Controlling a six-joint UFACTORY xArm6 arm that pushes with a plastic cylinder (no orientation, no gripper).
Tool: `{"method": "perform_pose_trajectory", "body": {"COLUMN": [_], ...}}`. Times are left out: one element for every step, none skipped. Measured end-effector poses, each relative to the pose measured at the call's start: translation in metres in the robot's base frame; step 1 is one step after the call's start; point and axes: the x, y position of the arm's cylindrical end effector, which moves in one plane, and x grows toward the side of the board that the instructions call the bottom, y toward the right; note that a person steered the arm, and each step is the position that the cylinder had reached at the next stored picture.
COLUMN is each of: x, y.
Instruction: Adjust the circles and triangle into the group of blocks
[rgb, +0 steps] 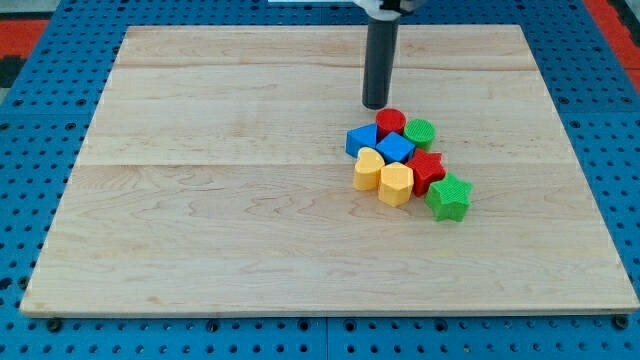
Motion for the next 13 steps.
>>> {"method": "perform_pose_trajectory", "body": {"x": [0.011, 0.014, 0.014, 0.014, 0.014, 0.022, 0.037, 0.046, 0.042, 0.036, 0.040, 0.040, 0.039], "y": [0.004, 0.013, 0.015, 0.034, 0.057, 0.057, 0.066, 0.074, 0.074, 0.106, 0.115, 0.115, 0.115]}}
